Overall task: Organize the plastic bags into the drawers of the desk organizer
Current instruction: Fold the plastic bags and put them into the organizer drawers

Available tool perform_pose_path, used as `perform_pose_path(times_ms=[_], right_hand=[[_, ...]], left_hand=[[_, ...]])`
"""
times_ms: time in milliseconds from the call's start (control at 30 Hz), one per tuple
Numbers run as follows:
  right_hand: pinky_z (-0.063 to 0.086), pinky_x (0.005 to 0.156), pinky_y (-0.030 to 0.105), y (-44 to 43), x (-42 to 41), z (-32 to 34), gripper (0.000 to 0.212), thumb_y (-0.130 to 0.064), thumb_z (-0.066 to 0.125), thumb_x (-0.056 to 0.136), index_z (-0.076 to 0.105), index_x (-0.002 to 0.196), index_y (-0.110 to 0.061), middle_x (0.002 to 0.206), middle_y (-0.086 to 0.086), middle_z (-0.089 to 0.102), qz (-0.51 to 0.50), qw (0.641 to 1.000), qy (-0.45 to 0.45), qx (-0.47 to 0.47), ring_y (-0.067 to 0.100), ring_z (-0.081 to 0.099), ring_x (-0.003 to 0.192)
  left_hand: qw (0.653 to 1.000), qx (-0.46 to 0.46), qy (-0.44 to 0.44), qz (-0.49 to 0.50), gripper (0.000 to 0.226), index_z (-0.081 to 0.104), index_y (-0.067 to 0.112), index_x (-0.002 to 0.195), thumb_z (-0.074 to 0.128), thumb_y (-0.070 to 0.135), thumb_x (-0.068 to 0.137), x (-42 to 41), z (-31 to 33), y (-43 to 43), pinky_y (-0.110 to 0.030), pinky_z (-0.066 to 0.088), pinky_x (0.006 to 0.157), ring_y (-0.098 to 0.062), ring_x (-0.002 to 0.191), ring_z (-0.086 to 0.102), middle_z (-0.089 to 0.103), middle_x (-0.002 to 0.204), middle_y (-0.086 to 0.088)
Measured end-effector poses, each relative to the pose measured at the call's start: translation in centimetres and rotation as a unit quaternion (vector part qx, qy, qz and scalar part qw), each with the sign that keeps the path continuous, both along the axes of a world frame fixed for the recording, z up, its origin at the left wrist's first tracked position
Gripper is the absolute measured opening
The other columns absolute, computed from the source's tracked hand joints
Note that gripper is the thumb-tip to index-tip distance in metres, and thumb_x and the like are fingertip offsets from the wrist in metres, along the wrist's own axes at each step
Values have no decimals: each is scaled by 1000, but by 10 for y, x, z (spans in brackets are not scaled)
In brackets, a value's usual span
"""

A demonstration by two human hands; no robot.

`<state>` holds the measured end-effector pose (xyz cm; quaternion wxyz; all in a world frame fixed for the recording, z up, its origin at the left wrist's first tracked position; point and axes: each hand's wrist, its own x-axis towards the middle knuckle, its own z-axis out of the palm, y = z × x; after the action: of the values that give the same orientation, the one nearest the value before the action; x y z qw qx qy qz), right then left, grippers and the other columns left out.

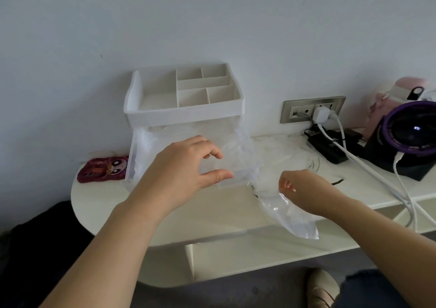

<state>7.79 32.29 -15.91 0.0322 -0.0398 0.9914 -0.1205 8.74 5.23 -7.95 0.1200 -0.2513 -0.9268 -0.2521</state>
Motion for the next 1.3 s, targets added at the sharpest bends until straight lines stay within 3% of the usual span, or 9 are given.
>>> perform_pose_path(times_ms=[200, 333, 467, 567, 800, 967, 1067, 1133, 1300], right_hand=[[35, 106, 32, -10, 15, -14, 67, -43, 65, 83, 36, 142, -33, 146, -10, 35, 94, 988, -99, 75, 16, 35, 131], [38, 102, 29, -12, 16, -14, 55, -37, 68, 82, 48, 133, -39, 141, -12, 44, 86, 991, -66, 83, 13, 43, 126], [50, 85, 29, -14, 19, -8, 18, -35, 61, 87, 68, 103, -35, 111, -11, 65, 66, 995, -48, 64, 12, 61, 96], [49, 80, 26, -12, 21, -2, 15, -35, 59, 89, 71, 98, -32, 104, -10, 67, 59, 996, -48, 47, 12, 62, 90], [50, 85, 28, -2, 18, 24, 21, -27, 57, 92, 74, 101, -18, 101, -3, 72, 42, 996, -51, -67, 13, 65, 93], [40, 48, 17, -2, 18, 48, 19, -26, 62, 89, 71, 78, -14, 60, -8, 57, -20, 982, 24, -184, 2, 45, 46], [27, 38, 12, -6, 23, 76, 25, -28, 61, 90, 71, 73, -12, 48, -4, 45, -81, 942, 116, -304, 3, 30, 35], [39, 49, 15, -14, 28, 101, 22, -27, 62, 88, 74, 73, -17, 49, -6, 55, -100, 896, 171, -398, 5, 46, 43], [45, 57, 20, -51, 35, 136, 17, -26, 62, 85, 74, 73, -23, 63, -3, 65, -69, 854, 232, -460, 5, 56, 58]], left_hand=[[1000, -5, -2, 2, 51, 62, 34, 95, 47, 73, 65, 2, 1, 0, -20, 43, 76, 6, 93, 52, 55, 93, 23], [1000, -13, 1, 2, 39, 64, 32, 96, 57, 63, 72, 5, 0, -2, -10, 37, 74, 5, 91, 52, 56, 93, 21], [1000, -21, 6, 3, 35, 64, 32, 96, 57, 60, 75, 7, 1, -2, -7, 35, 73, 6, 90, 51, 54, 89, 24], [1000, -23, 6, 2, 37, 64, 33, 96, 54, 61, 74, 8, 2, 0, -6, 33, 71, 7, 88, 50, 51, 86, 27], [1000, -16, -2, -3, 33, 63, 34, 96, 56, 59, 76, 8, 1, 1, -5, 34, 72, 8, 88, 50, 50, 86, 31], [999, 26, -2, -20, 34, 65, 32, 96, 52, 57, 77, 12, 5, 4, -17, 44, 80, 7, 94, 52, 56, 93, 25], [993, 110, -17, -44, 22, 66, 32, 94, 57, 47, 82, 18, 12, 11, -15, 47, 79, 7, 95, 55, 63, 94, 20], [976, 192, -60, -83, 16, 67, 31, 95, 62, 42, 84, 23, 19, 17, -8, 45, 80, 8, 93, 59, 67, 94, 19], [904, 341, -207, -152, 64, 48, 30, 132, 65, 53, 75, 24, 22, 34, -15, 46, 91, 6, 109, 57, 59, 123, 19]])
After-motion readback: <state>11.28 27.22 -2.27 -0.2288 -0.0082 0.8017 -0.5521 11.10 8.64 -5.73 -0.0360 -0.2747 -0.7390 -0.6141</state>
